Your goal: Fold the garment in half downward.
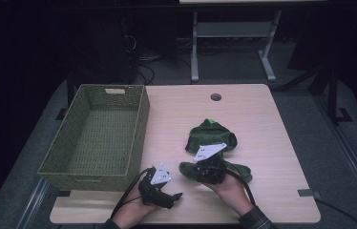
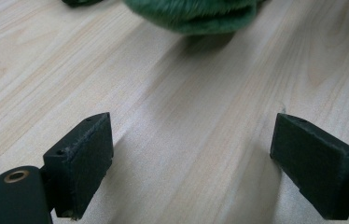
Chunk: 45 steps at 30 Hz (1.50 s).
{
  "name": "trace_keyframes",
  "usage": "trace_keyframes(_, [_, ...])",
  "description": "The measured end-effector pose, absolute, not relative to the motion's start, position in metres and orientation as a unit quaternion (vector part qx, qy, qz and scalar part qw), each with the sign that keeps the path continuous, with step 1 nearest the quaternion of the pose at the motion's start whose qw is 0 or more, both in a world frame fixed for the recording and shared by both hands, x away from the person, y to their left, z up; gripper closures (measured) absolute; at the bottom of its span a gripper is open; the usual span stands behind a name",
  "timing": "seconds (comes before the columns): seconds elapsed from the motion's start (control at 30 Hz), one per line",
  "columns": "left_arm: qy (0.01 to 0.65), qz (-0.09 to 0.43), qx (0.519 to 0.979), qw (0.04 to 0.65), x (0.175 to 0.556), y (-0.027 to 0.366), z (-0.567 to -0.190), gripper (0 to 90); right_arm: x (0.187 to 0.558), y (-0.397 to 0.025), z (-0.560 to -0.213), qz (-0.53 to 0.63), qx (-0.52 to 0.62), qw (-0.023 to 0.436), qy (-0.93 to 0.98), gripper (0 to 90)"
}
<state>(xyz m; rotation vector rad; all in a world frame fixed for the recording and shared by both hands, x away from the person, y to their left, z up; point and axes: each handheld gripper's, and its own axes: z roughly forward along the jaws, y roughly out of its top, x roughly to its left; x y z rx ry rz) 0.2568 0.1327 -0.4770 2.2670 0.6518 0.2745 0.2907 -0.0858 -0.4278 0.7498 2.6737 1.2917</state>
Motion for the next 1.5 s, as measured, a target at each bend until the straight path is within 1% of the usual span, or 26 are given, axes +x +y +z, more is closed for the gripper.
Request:
trace_keyframes(0.2, [0.255,0.107,0.885,0.375,0.257,0.133,-0.477,12.5,0.29,-0.097,-0.421,0.435,0.254,0.041,0.863,85.8])
trace_keyframes(0.57, [0.255,0.107,0.885,0.374,0.257,0.133,-0.477,12.5,0.289,-0.125,-0.413,0.444,0.279,0.057,0.849,85.2])
trace_keyframes(0.7, [0.254,0.108,0.885,0.375,0.257,0.133,-0.477,12.5,0.289,-0.135,-0.415,0.441,0.285,0.065,0.848,85.2])
trace_keyframes(1.13, [0.255,0.108,0.885,0.375,0.257,0.133,-0.477,12.5,0.296,-0.165,-0.424,0.412,0.329,0.066,0.847,82.7])
trace_keyframes(1.5, [0.254,0.107,0.886,0.374,0.257,0.133,-0.477,12.5,0.294,-0.191,-0.431,0.381,0.36,0.089,0.847,80.3])
